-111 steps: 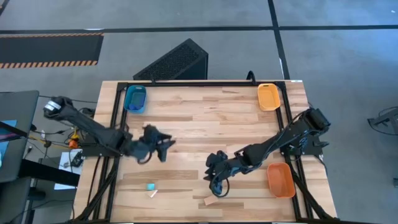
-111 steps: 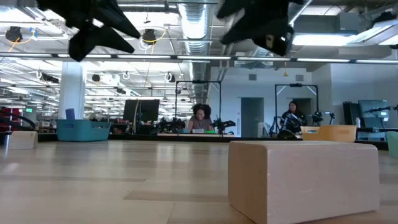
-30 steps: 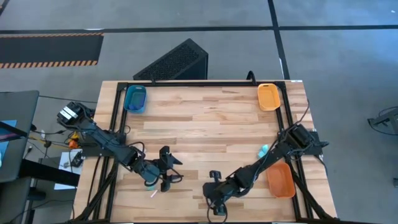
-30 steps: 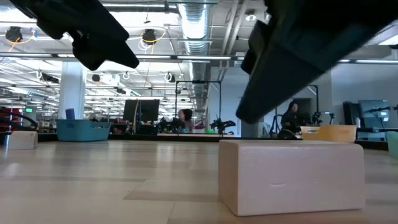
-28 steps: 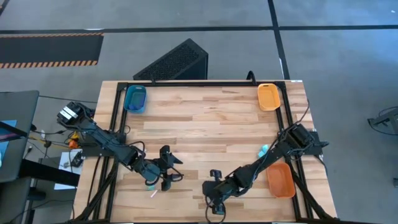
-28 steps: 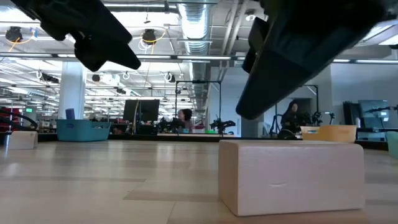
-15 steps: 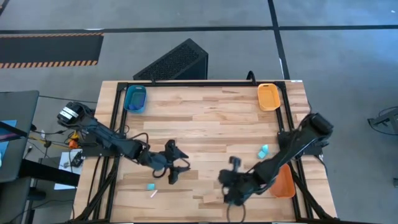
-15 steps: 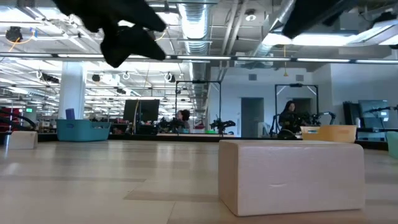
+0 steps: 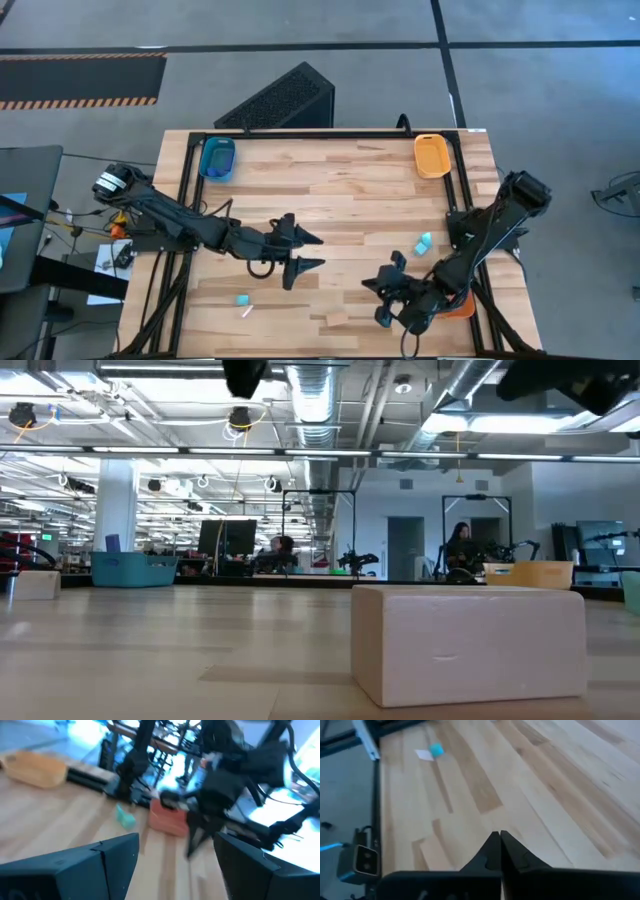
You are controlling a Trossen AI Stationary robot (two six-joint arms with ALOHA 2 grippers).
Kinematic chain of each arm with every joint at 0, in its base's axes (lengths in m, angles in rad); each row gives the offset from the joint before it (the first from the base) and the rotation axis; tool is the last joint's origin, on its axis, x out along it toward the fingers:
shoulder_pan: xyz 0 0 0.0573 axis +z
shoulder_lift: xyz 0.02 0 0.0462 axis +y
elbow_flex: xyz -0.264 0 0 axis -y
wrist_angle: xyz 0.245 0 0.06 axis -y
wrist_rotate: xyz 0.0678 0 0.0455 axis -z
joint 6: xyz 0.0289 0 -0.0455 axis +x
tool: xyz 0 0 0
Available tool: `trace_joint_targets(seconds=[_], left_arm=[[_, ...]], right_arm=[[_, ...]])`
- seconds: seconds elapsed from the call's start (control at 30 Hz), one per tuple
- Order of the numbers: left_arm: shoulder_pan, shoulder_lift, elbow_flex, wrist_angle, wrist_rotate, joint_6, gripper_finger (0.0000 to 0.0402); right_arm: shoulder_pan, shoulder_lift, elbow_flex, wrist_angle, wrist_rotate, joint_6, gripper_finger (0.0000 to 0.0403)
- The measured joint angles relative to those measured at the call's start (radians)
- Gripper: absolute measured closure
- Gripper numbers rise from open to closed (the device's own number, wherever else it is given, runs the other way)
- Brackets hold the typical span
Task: Sort & place blocks by color
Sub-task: Put the top left brown block into the yellow bin
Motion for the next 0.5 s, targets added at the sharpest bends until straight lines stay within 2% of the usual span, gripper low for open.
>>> trace_joint_targets(seconds=[0.13, 0.27, 0.4, 0.5], left_arm=[[0.0, 0.0, 0.079, -0.069, -0.066, 0.092, 0.0155], [0.0, -0.001, 0.156, -0.147, -0.07, 0.202, 0.0155], [0.0, -0.001, 0.161, -0.16, -0.085, 0.241, 0.0155], [0.001, -0.001, 0.158, -0.176, -0.125, 0.165, 0.0155]], right_arm=[[-0.001, 0.015, 0.0, 0.085, -0.017, -0.105, 0.0393], [-0.01, 0.041, 0.002, 0.098, -0.053, -0.125, 0.0383], [-0.012, 0.077, 0.003, 0.117, -0.085, -0.175, 0.0343], [-0.016, 0.094, 0.001, 0.113, -0.11, -0.206, 0.0308]])
